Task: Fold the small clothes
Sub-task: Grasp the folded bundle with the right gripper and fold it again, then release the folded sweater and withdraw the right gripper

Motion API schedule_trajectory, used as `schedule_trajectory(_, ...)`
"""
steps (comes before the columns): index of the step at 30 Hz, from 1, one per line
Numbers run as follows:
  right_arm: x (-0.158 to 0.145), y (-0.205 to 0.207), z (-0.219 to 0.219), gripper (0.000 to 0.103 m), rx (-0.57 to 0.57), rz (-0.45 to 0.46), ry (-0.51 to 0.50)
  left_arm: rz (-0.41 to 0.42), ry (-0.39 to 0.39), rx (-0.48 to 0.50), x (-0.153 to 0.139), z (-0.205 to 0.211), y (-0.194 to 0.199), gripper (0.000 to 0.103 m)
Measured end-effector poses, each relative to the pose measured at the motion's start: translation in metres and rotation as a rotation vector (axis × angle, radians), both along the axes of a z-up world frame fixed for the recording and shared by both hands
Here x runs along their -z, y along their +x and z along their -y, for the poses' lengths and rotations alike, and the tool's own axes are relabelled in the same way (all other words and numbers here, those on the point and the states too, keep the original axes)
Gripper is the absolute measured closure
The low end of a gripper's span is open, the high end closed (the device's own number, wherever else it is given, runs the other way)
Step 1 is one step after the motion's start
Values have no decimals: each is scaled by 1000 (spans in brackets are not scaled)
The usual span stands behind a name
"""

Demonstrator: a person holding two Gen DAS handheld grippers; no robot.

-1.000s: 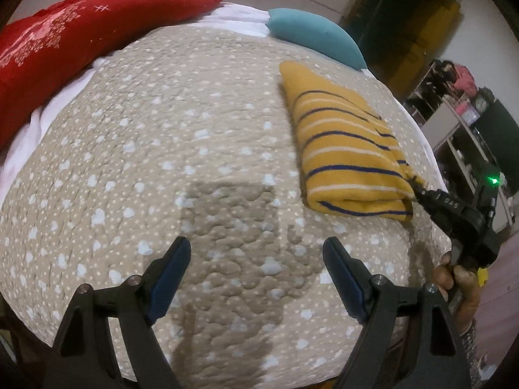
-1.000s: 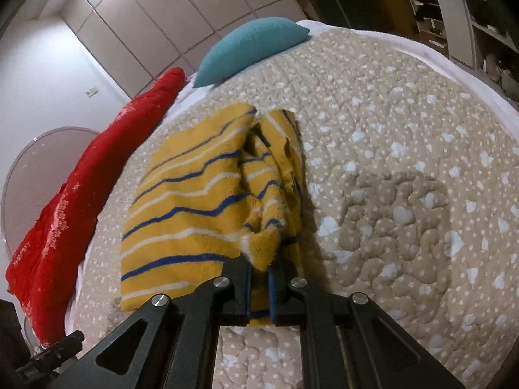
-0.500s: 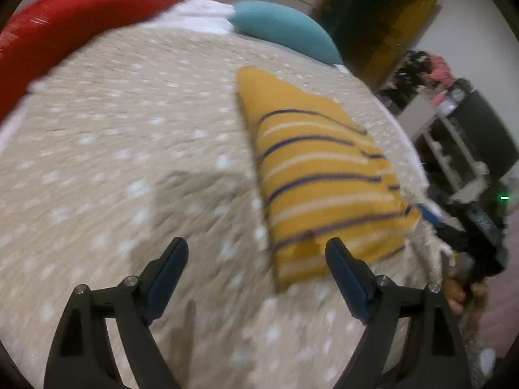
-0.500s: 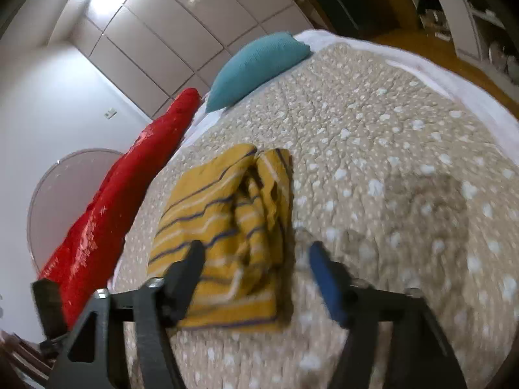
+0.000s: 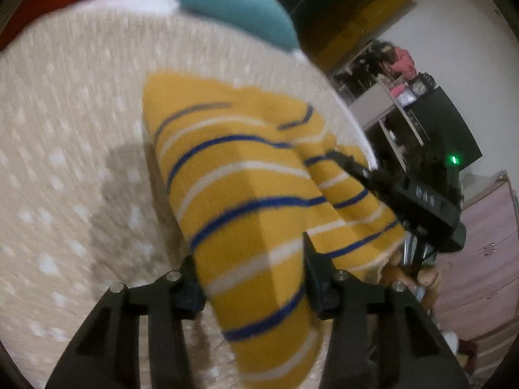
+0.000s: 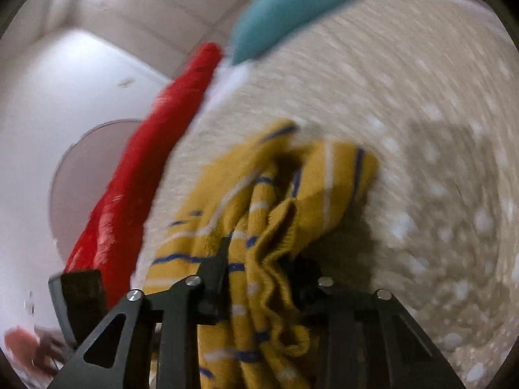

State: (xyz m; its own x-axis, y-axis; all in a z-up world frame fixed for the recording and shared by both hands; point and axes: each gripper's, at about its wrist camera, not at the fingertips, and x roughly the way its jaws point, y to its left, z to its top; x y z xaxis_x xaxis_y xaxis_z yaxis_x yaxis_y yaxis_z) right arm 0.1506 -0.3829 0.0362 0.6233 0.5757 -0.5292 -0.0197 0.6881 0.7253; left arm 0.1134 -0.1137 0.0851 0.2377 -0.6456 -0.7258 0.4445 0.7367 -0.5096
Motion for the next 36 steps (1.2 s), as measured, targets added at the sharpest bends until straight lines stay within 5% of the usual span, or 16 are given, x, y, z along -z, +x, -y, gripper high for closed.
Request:
schedule_trajectory(4, -10, -4, 9, 69, 44, 53, -25, 75, 41, -15, -23, 3, 1, 50)
schedule_trajectory(8, 29, -7, 8, 69, 90, -83, -229, -21, 190, -2, 33, 20, -8, 41)
schedule_trajectory(10, 38, -16, 10, 62, 93, -98, -233, -35, 262, -2, 62, 24, -20, 33)
schedule_trajectory(16, 1, -53, 20, 56, 170, -16, -266, 107, 271, -35, 31, 11, -57, 31)
schedule_trajectory(22, -31, -67, -18, 60, 98, 86, -316, 208, 259, -127, 1, -27, -100, 27)
schedule_trajectory(27, 7, -52, -43, 83, 50, -64, -445, 214, 283, -195, -3, -53, -122, 27)
schedule_trajectory(30, 16, -58, -26, 86, 97, -113, -375, 250, 302, -232, -13, -68, -141, 22)
schedule_trajectory(36, 1, -90, -35, 86, 127, -139, -502, 304, 313, -298, -24, -81, -162, 20)
